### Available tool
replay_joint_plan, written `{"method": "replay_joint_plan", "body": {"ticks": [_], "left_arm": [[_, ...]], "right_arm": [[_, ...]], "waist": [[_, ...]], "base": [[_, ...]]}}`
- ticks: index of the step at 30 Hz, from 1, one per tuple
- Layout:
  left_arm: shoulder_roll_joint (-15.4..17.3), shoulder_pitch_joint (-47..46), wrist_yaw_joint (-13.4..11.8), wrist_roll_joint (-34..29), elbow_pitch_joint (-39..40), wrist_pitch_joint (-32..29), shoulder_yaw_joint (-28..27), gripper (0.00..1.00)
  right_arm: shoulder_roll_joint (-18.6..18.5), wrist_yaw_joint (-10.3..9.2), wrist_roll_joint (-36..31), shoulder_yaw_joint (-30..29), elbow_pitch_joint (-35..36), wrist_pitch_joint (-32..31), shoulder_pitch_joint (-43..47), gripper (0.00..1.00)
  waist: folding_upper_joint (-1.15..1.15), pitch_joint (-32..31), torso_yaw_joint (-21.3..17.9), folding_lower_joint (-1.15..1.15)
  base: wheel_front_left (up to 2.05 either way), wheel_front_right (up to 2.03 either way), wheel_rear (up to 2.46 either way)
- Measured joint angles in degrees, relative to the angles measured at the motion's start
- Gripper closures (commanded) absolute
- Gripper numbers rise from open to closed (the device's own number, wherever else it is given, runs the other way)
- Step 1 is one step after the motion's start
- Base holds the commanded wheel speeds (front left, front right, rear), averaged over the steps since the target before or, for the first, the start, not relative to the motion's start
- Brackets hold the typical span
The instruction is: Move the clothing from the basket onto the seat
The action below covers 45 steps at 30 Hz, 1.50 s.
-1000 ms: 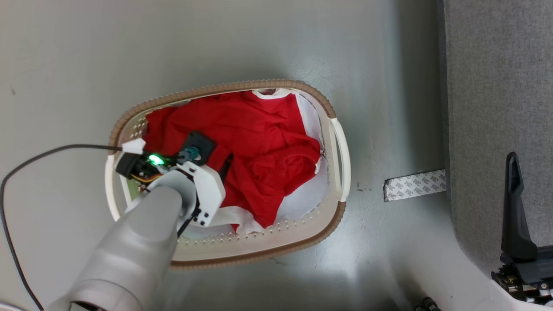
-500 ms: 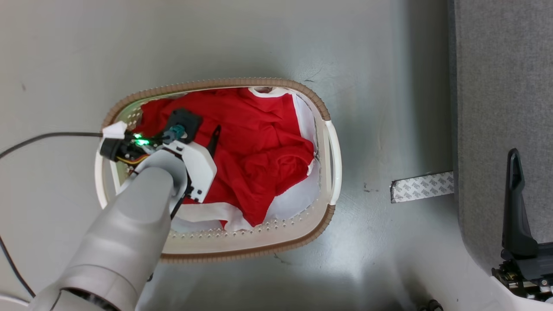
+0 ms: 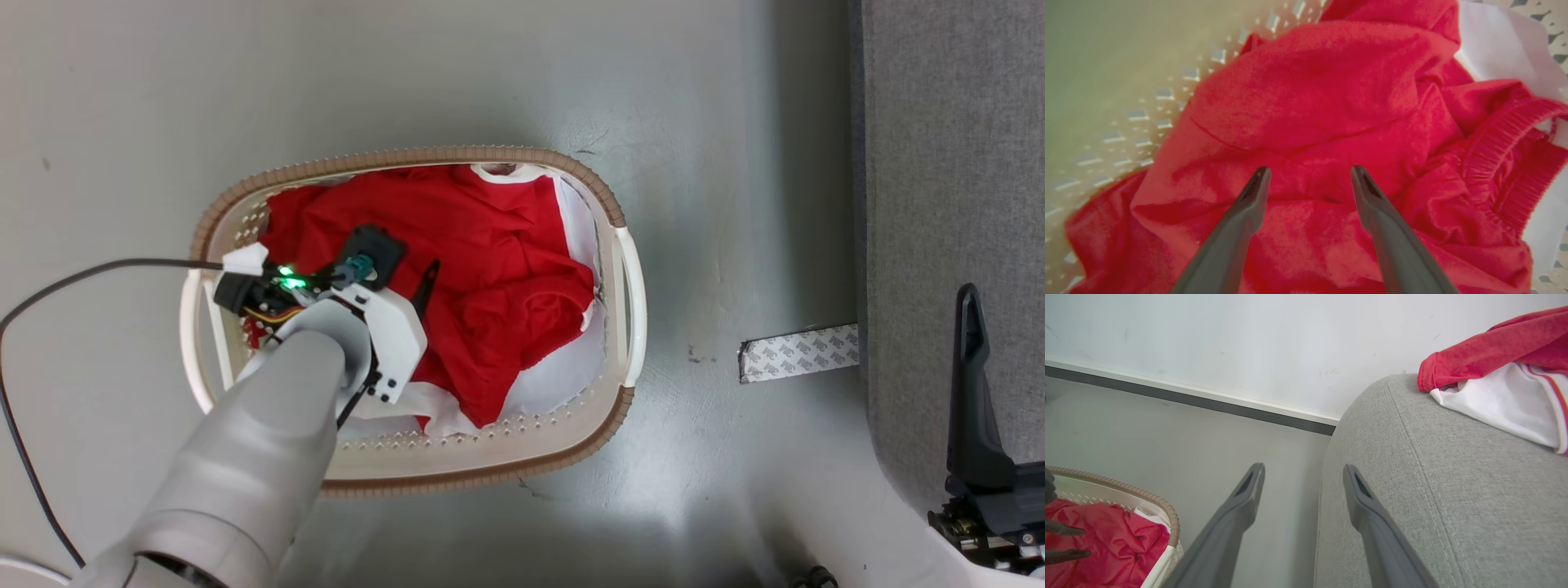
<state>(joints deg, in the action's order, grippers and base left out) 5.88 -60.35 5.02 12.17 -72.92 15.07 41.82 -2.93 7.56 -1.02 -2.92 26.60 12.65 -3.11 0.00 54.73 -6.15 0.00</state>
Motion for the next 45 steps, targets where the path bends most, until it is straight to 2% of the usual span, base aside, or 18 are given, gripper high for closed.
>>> {"method": "replay_joint_plan", "body": {"ticks": [18,19,20,22,31,37,45], "left_arm": [[-1.3,1.9,1.8,0.0,-0.7,-0.8,3.9,0.0],[-1.3,2.1,1.9,0.0,-0.7,-0.9,4.2,0.16],[-1.3,2.3,2.0,0.0,-0.7,-0.9,4.5,0.51],[-1.5,3.0,2.1,0.1,-0.7,-1.0,5.0,1.0],[-2.4,4.1,2.4,2.3,0.4,-0.5,6.7,1.0],[-2.5,5.8,2.4,6.0,3.4,-0.1,6.4,1.0],[-0.1,11.9,2.5,14.4,15.2,0.1,1.6,1.0]], "right_arm": [[0.0,0.0,-0.1,-0.2,2.1,-1.6,1.2,0.0],[0.0,0.0,-0.2,-0.2,2.2,-1.8,1.3,0.0],[0.0,0.0,-0.2,-0.2,2.2,-2.0,1.4,0.0],[0.0,0.0,-0.4,-0.1,2.4,-2.1,1.7,0.0],[0.0,0.0,-0.6,0.0,2.7,-2.5,2.6,0.0],[0.0,0.0,-0.3,0.8,-0.8,-1.2,1.8,0.0],[0.0,0.0,1.2,1.4,-7.9,0.5,-2.2,0.0]], "waist": [[0.0,0.2,0.3,0.0],[0.01,0.2,0.3,0.0],[0.01,0.1,0.3,0.0],[0.01,-0.1,0.4,0.0],[0.01,-1.7,0.5,0.0],[0.0,-4.1,0.9,0.0],[0.0,-11.2,1.6,0.0]], "base": [[0.0,0.0,0.0],[0.0,0.0,0.0],[0.0,0.0,0.0],[0.0,0.0,0.0],[0.0,0.0,0.0],[0.0,0.0,0.0],[0.0,0.0,0.0]]}}
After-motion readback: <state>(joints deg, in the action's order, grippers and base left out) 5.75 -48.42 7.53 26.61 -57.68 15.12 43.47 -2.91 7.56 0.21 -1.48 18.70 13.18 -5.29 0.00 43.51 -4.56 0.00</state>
